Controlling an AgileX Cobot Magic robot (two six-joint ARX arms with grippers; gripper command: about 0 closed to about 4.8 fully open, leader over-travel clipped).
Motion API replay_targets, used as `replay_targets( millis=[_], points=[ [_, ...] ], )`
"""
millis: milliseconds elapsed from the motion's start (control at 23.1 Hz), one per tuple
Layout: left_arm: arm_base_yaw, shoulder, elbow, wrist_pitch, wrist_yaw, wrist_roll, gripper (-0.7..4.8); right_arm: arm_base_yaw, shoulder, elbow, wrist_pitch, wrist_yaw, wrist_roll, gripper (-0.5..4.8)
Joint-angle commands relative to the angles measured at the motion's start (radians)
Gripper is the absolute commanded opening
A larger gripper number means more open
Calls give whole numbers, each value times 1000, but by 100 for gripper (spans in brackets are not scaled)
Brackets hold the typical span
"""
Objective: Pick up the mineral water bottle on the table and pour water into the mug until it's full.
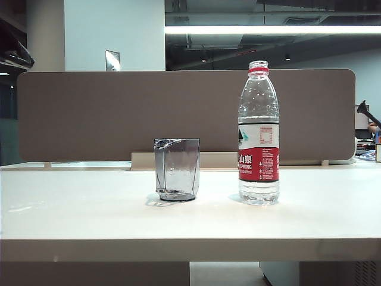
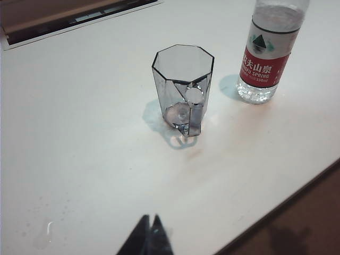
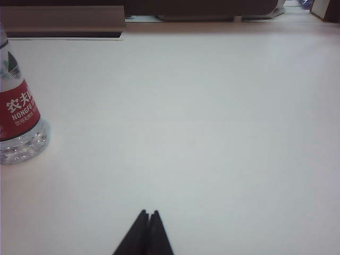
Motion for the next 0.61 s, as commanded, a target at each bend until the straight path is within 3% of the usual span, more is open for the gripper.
replay_targets(
  millis=[43,606],
  points=[
    [-1,-1,3,13,0,3,-5,0,-1,-7,12,1,-2,-5],
    [-1,-1,3,13,0,3,-5,0,-1,-6,17,-3,11,-5]
  ],
)
